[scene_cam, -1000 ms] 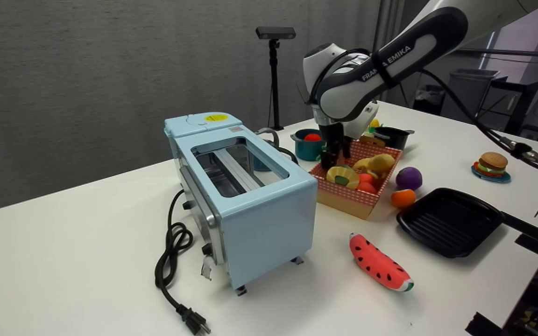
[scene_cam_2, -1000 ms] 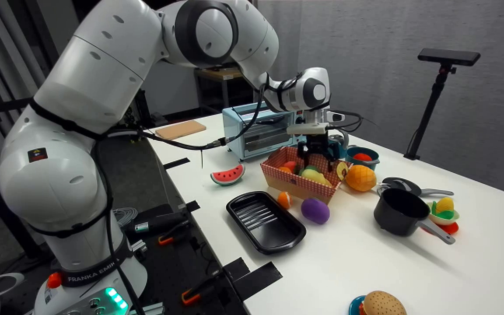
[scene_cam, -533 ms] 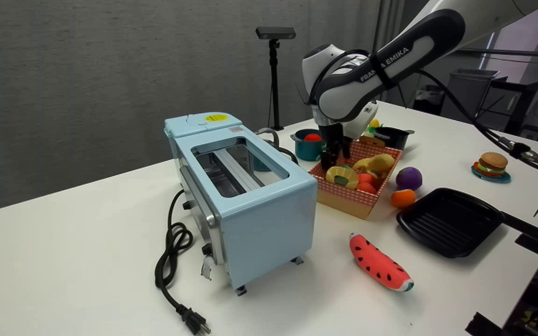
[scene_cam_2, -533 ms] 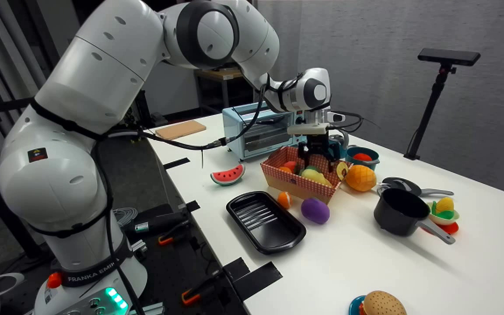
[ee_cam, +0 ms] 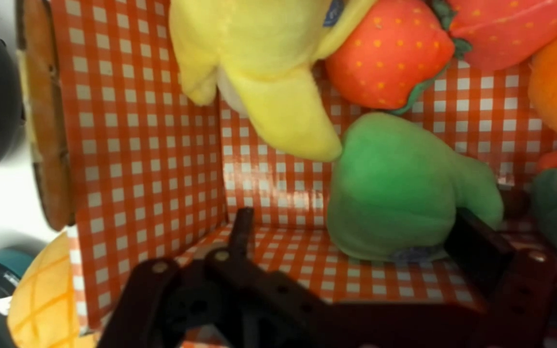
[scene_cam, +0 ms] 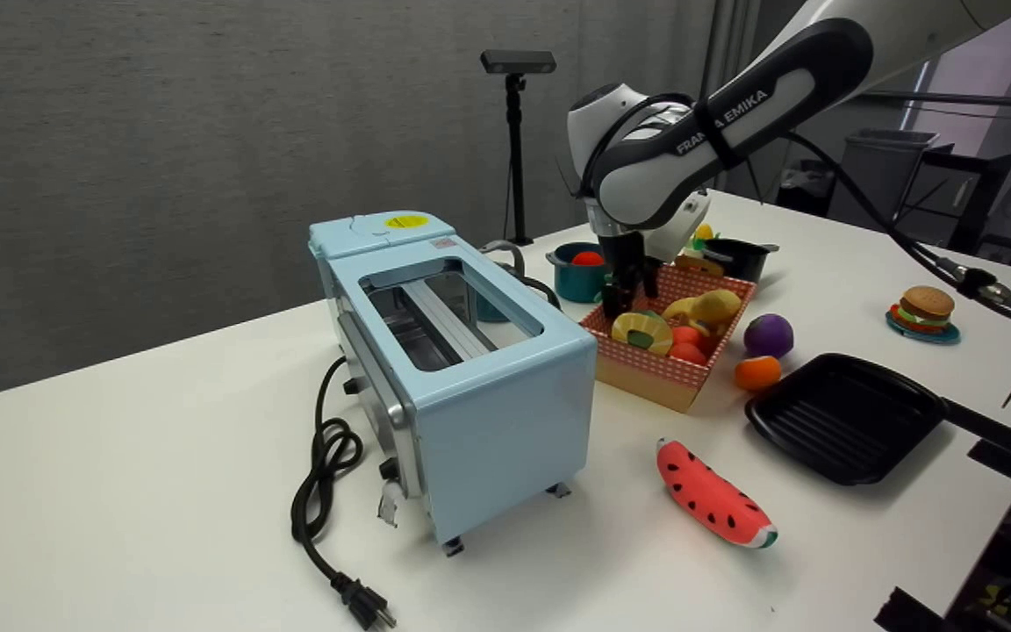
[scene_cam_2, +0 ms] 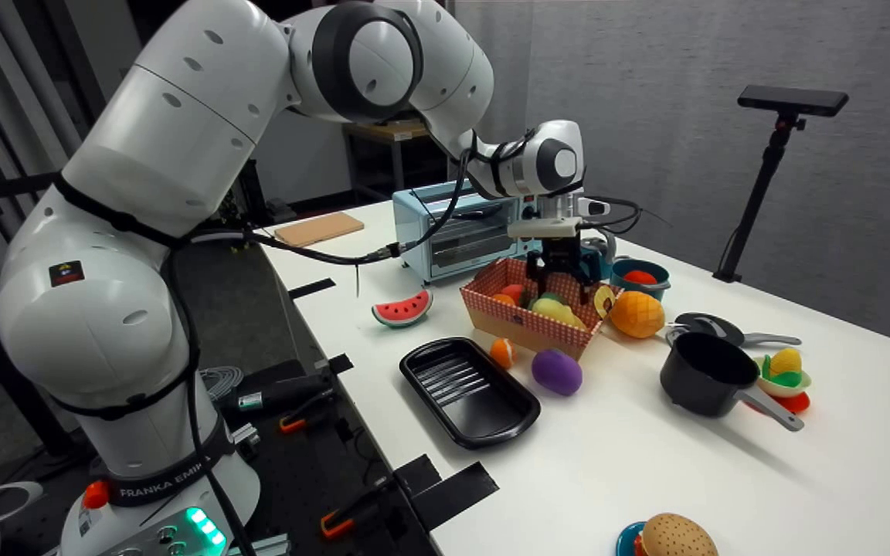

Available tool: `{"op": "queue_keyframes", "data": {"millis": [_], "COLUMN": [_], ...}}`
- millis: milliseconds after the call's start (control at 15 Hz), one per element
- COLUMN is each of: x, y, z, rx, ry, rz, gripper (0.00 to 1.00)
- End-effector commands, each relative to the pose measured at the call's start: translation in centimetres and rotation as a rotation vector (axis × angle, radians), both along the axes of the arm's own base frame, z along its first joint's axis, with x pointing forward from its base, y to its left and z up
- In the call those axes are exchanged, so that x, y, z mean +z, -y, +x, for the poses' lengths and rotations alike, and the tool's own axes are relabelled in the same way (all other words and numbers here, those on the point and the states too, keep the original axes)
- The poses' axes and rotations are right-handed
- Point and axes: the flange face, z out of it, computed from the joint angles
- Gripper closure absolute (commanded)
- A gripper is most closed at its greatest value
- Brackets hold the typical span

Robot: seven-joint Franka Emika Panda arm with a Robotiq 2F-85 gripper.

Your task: Remove the green object from the box and put it on the table

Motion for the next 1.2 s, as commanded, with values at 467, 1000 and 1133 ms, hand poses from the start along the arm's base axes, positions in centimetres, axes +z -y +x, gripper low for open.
{"op": "queue_keyframes", "data": {"millis": [467,1000,1133], "x": [0.03,0.14,0.23], "y": [-0.04,0.03,0.15], "z": [0.04,0.10,0.21], "rx": [0.000,0.021,0.014], "ry": [-0.001,0.015,0.021], "rz": [0.000,-0.012,-0.011], "gripper": [0.00,0.55,0.70]}}
